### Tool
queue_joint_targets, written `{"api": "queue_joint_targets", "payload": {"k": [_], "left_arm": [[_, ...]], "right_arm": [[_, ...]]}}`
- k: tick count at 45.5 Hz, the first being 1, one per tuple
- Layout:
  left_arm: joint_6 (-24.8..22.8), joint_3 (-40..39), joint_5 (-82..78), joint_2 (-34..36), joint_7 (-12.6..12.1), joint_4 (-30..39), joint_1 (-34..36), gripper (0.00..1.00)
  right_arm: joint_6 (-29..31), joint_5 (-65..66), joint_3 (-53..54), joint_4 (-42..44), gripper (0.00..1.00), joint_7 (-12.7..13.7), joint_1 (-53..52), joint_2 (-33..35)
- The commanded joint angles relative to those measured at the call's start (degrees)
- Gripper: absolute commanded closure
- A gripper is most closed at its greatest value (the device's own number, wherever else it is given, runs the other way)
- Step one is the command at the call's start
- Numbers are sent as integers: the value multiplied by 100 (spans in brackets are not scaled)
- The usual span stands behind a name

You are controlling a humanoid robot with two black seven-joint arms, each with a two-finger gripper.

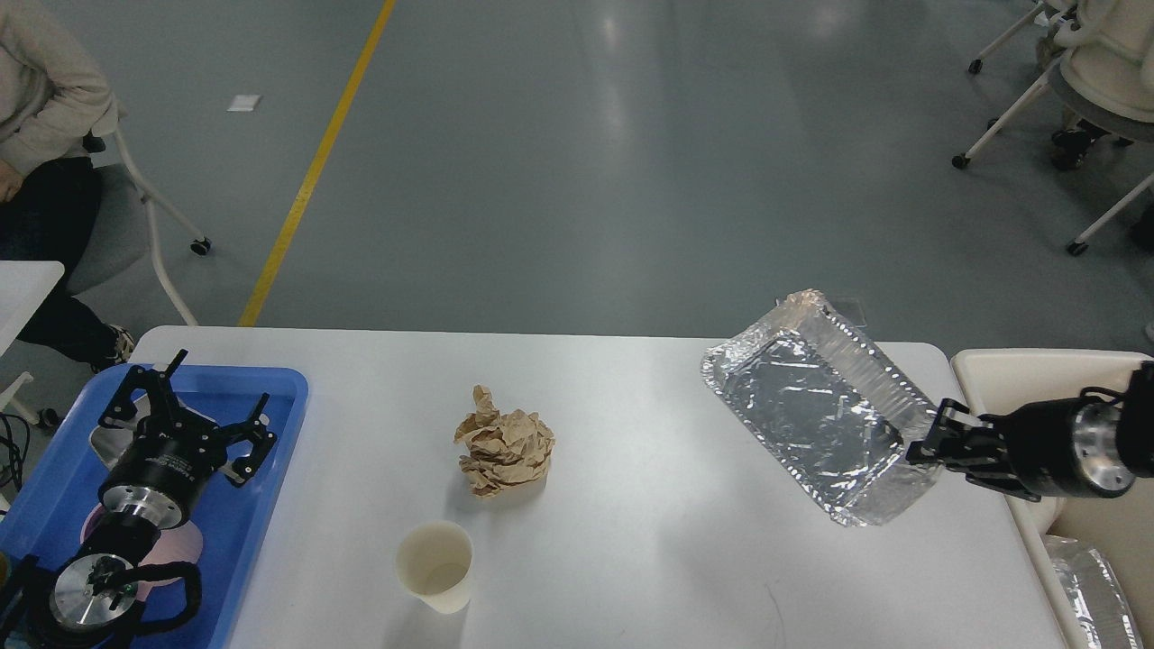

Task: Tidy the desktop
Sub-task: 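Lift the foil tray with the right gripper and swing it over the paper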

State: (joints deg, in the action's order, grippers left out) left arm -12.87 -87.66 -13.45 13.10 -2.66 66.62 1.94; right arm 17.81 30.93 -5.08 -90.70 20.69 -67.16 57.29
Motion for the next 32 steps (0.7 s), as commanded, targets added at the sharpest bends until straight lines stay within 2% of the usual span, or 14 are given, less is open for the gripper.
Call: {"api": "queue_joint_targets", "payload": {"k": [1,5,8,21,32], "left_arm": [[-5,3,-8,0,2,0,17,3],[-5,12,-8,0,2,9,17,3],[-5,12,-8,0,2,9,17,3],[-14,12,-8,-9,2,9,-9,3],[-40,21,-17,26,2,9,-53,3]], "right_arm": [[91,-271,-125,360,100,278,-341,-1008],[214,-447,-248,615,100,462,-552,-1606],[477,-588,-353,869,100,507,-737,-1949],[1172,-808,-380,2065,100,524,-1018,-3250],[1708,-799,-310,3067,100,524,-1106,-3865]]}}
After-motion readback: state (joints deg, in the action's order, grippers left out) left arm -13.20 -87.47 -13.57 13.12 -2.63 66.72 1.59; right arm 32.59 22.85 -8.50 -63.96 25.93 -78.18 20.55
